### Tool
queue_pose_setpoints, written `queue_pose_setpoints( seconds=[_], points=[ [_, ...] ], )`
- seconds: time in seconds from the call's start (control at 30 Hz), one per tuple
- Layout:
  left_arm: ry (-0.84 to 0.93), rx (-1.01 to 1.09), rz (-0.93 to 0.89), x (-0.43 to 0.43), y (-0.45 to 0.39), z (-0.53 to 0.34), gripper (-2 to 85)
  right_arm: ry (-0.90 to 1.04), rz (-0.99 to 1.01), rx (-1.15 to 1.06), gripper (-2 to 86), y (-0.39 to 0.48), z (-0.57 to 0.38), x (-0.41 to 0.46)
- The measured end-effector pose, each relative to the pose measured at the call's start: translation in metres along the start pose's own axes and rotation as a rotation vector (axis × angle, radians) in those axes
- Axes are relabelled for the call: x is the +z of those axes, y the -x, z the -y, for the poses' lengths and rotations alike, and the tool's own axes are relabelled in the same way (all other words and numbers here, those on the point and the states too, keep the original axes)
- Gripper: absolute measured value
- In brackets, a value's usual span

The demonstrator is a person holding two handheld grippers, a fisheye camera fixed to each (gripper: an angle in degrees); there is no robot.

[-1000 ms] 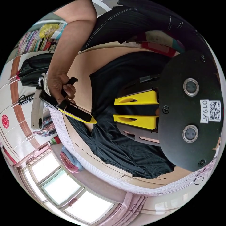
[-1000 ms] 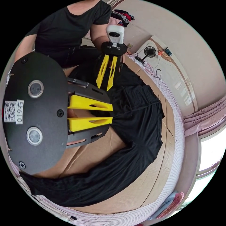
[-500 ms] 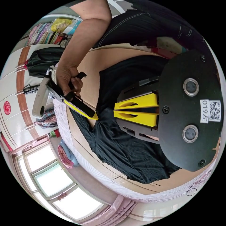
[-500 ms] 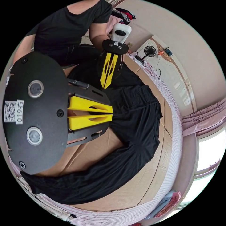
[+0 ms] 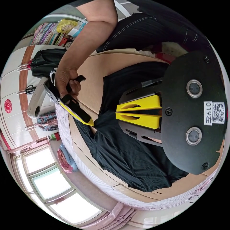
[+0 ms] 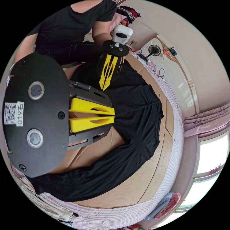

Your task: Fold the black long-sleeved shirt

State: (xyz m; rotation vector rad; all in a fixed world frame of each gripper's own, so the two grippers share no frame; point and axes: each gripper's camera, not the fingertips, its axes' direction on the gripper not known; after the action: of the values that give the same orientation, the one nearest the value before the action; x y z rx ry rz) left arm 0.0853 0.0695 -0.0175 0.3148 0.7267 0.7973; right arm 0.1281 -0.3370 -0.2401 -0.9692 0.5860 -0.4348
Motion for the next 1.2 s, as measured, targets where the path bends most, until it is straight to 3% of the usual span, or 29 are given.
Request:
queue_pose_setpoints(
  seconds=[0.3,0.57,0.9,1.2],
  points=[
    [0.006,-0.017,-0.094,0.012,0.012,-0.006,0.8,0.086,-0.039,-0.003,0.2,-0.002,0.006,0.021],
    [-0.140,-0.100,-0.128,-0.015,0.044,-0.035,0.9,-0.029,0.028,0.011,4.9,-0.011,0.003,0.011],
    [0.003,0.016,-0.032,0.034,0.033,-0.024,1.3,0.010,0.017,0.011,4.2,0.008,0.017,0.043],
    [0.036,-0.038,-0.048,0.050,0.042,-0.043,1.2,0.040,-0.040,-0.004,-0.4,0.029,0.021,0.066]
  ],
)
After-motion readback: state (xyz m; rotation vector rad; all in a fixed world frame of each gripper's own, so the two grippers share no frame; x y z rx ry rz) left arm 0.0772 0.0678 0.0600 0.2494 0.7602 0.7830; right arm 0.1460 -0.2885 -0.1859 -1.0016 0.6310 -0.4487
